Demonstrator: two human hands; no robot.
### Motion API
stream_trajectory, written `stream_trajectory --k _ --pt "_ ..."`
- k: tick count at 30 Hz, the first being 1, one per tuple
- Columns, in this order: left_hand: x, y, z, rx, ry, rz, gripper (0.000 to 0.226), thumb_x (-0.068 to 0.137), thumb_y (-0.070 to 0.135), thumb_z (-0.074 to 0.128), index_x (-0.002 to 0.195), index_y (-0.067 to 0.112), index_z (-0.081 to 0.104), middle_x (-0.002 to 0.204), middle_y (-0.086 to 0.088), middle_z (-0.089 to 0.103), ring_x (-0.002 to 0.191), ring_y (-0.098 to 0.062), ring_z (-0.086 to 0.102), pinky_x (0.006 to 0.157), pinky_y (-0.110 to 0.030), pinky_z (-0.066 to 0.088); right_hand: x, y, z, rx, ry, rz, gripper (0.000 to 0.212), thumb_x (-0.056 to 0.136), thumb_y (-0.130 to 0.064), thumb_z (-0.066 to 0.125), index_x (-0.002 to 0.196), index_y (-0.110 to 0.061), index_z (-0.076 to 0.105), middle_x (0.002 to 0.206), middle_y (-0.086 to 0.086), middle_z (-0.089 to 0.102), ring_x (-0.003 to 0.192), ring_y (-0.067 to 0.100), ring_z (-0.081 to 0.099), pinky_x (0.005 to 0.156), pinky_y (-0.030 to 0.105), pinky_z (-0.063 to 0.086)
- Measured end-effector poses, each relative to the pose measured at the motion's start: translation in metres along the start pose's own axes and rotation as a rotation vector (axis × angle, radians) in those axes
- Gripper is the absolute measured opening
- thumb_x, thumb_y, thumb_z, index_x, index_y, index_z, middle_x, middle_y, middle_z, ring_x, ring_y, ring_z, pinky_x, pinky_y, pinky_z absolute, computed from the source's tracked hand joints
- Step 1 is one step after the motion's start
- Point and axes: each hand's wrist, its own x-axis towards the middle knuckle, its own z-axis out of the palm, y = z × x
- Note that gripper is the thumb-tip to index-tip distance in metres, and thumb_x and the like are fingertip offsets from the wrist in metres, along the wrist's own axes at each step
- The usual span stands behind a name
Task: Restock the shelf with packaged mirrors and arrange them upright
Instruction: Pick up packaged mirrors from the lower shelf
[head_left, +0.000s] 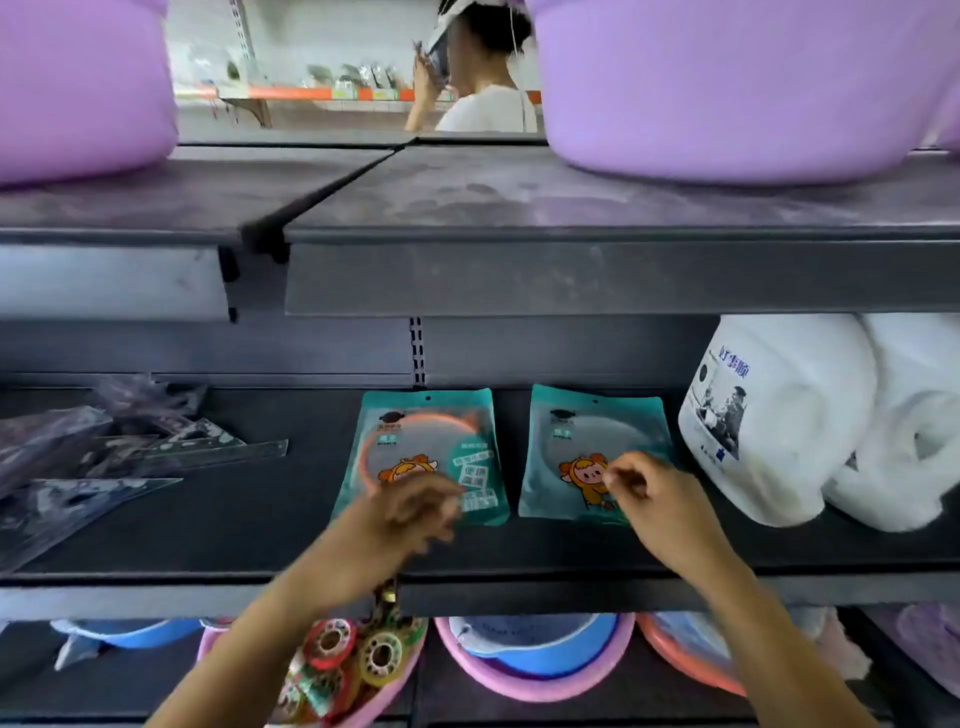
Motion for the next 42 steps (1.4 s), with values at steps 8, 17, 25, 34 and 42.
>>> stream_trajectory --k 8,17,25,34,42 --pt "0.098 -0.042 -0.049 0.49 0.497 -0.366 0.052 0.08 0.053 0.056 0.122 0.023 0.055 0.118 -0.012 0.06 0.101 -0.03 0.06 0.09 -0.037 0.05 0.067 0.036 0.007 -0.391 -0.271 0.318 0.071 0.085 -0.063 0.049 0.135 -0.015 0.035 0.136 0.021 0.041 0.125 0.039 0.041 0.102 0.05 0.039" --pt "0.125 -0.052 -0.055 0.614 0.293 -0.618 0.112 0.066 0.048 0.079 0.141 0.002 0.011 0.133 -0.019 0.041 0.126 -0.033 0.039 0.095 -0.036 0.044 0.08 0.024 0.016 -0.36 -0.262 0.526 0.119 0.061 -0.071 0.07 0.146 -0.017 0.007 0.143 0.029 0.03 0.13 0.044 0.033 0.1 0.046 0.037" --pt "0.126 -0.058 -0.075 -0.005 0.306 -0.537 0.046 0.072 0.003 0.075 0.115 -0.001 0.057 0.101 -0.011 0.065 0.085 -0.02 0.062 0.063 -0.024 0.049 0.09 0.026 0.004 0.128 -0.163 0.658 0.06 0.071 -0.014 0.082 0.115 0.003 0.045 0.101 0.014 0.056 0.09 0.028 0.057 0.074 0.035 0.043" --pt "0.123 -0.049 -0.072 -0.024 0.288 -0.415 0.026 0.085 -0.003 0.056 0.107 0.009 0.053 0.097 -0.009 0.057 0.079 -0.016 0.05 0.061 -0.026 0.038 0.087 0.023 0.001 0.522 -0.104 0.677 0.001 0.085 0.001 0.059 0.085 0.001 0.058 0.075 0.008 0.056 0.071 0.019 0.051 0.074 0.03 0.04" --pt "0.127 -0.056 -0.057 -0.14 0.542 -0.396 0.031 0.096 0.039 0.047 0.11 0.012 0.056 0.083 -0.007 0.053 0.076 -0.02 0.047 0.063 -0.029 0.038 0.082 0.019 -0.003 0.852 -0.121 0.568 0.016 0.09 -0.003 0.055 0.106 -0.002 0.06 0.091 0.014 0.066 0.079 0.024 0.064 0.067 0.033 0.048"
